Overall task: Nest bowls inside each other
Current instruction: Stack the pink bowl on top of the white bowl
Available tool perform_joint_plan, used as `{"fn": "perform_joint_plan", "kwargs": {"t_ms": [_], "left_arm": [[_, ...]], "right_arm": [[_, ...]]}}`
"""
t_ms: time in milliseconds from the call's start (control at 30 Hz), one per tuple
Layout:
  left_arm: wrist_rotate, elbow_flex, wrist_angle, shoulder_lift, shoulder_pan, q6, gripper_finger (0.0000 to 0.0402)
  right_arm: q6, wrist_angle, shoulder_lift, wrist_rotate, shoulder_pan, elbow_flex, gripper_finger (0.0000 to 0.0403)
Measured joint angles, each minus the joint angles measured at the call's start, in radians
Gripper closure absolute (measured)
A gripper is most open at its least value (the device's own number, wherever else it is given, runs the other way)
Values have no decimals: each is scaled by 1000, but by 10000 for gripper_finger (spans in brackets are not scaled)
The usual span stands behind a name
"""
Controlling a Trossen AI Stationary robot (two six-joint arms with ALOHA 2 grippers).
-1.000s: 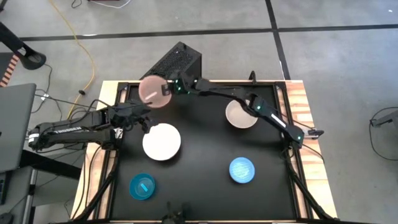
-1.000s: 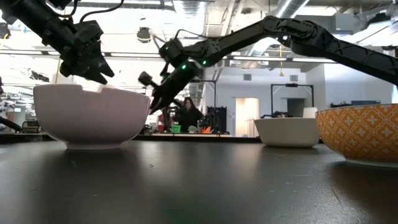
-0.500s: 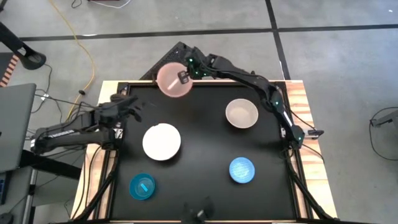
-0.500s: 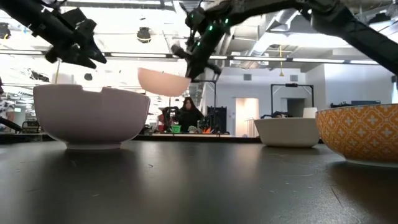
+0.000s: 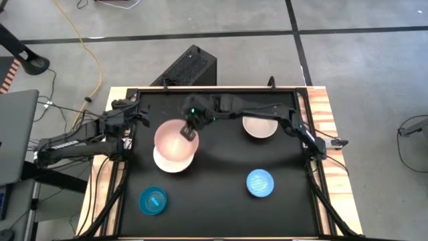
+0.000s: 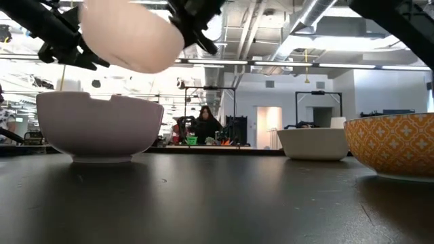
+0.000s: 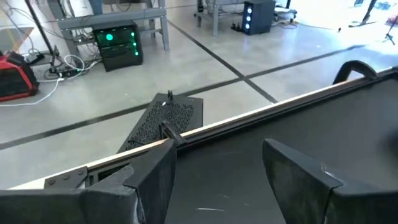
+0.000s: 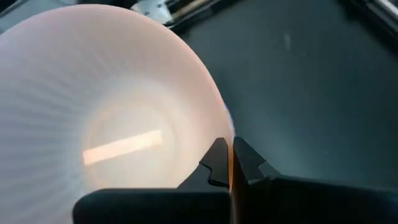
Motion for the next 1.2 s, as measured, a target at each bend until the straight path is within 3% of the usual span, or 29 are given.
{"fn": "perform_joint_plan", "kwargs": {"t_ms": [167, 367, 467, 767, 933, 1200], "left_arm": [[-8, 0, 0, 0, 21, 0, 173], [-6, 0, 0, 0, 33, -1, 173], [15, 0, 0, 0, 33, -2, 173], [45, 0, -1, 0, 33, -77, 173], [46, -1, -1, 0, 33, -82, 173], [45, -1, -1, 0, 33, -99, 173]], "right_arm": [[8, 41, 0, 55, 51, -15, 403], [29, 226, 4, 187, 82, -153, 403], [70, 339, 1, 187, 83, -239, 403], [134, 398, 2, 185, 67, -374, 403], [130, 419, 2, 184, 69, -393, 397], [84, 465, 2, 183, 77, -393, 353]]}}
